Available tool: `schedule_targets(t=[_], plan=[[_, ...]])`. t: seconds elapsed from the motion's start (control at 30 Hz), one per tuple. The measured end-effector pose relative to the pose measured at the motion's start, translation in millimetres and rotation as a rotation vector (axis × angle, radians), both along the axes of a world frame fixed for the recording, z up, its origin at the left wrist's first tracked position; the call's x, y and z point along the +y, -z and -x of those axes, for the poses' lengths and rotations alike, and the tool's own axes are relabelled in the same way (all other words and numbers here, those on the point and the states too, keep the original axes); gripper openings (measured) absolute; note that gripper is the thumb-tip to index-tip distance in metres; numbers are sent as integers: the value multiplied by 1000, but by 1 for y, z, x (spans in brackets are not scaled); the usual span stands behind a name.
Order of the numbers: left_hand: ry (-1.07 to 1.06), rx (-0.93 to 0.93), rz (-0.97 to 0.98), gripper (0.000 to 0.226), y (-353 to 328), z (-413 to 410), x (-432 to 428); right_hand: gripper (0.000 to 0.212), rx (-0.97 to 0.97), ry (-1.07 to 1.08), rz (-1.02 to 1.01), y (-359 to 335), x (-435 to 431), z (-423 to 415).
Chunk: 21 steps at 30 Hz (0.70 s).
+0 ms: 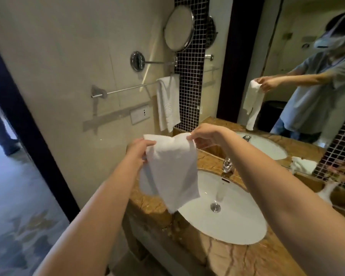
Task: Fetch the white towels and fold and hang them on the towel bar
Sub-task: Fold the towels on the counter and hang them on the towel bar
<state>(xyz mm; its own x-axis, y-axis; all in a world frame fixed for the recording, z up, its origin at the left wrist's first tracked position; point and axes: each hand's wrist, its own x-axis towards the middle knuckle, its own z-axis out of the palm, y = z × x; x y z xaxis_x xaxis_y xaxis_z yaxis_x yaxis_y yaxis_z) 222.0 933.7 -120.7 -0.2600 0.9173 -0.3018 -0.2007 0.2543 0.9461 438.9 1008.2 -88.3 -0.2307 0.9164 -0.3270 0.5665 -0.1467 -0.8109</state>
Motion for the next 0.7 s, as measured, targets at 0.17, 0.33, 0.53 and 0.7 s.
schedule_targets(t=[0.17,0.33,0.53,0.7], plan=[[60,185,-231,54,-65,33,18,7,160,52,-156,-54,13,29],[167,376,-314,74,-117,70,40,21,255,82,-280,-108,29,57],[207,403,-383,55,-170,97,71,15,315,81,-367,-158,50,82],[238,389,-359,27,-204,114,90,13,352,128,-357,-185,70,100]])
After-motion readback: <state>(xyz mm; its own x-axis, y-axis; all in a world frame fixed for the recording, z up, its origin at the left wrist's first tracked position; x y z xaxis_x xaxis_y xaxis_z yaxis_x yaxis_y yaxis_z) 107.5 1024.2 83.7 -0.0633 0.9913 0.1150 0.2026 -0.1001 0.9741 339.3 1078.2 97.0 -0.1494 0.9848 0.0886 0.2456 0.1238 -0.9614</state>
